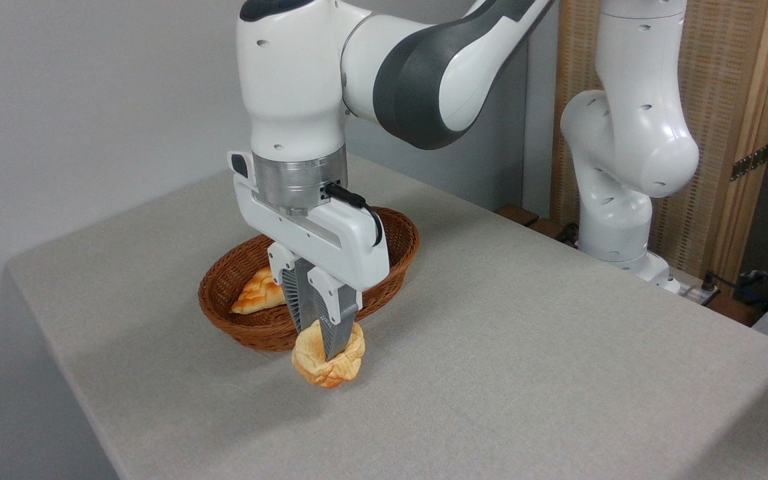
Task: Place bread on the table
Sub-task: 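Lift the bread roll out of the basket and move it beside the basket, then lower the roll onto the table and open the gripper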
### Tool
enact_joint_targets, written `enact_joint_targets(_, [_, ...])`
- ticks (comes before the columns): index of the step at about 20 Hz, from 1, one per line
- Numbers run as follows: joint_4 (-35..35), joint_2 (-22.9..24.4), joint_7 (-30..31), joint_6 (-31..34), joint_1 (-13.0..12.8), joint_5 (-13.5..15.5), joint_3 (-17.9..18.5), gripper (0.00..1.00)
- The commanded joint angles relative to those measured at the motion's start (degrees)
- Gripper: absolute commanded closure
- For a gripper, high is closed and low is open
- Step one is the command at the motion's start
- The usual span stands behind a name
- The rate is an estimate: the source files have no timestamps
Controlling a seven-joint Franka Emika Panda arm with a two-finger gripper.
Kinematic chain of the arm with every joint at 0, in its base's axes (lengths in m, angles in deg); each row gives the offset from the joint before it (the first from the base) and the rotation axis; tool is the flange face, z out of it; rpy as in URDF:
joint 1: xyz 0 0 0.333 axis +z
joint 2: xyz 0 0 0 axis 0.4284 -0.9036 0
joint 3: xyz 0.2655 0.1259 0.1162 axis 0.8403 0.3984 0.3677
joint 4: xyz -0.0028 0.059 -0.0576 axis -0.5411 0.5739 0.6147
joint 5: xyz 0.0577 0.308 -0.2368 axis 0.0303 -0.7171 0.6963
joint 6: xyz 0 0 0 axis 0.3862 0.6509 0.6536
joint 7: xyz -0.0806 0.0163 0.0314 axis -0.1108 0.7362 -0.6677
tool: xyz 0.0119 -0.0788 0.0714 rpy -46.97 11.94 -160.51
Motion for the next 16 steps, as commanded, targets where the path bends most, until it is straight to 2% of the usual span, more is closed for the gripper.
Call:
enact_joint_targets(1, [-0.1, 0.3, -0.8, 1.6, -0.6, -0.4, 0.6, 0.00])
enact_joint_targets(8, [-0.6, 0.6, -0.5, 1.7, -0.6, -0.2, 0.5, 0.00])
enact_joint_targets(12, [-3.3, 1.2, 1.2, 1.7, -1.1, 1.4, -0.3, 0.00])
enact_joint_targets(16, [-5.2, 2.2, 3.9, 2.1, -1.2, 1.5, -3.5, 0.00])
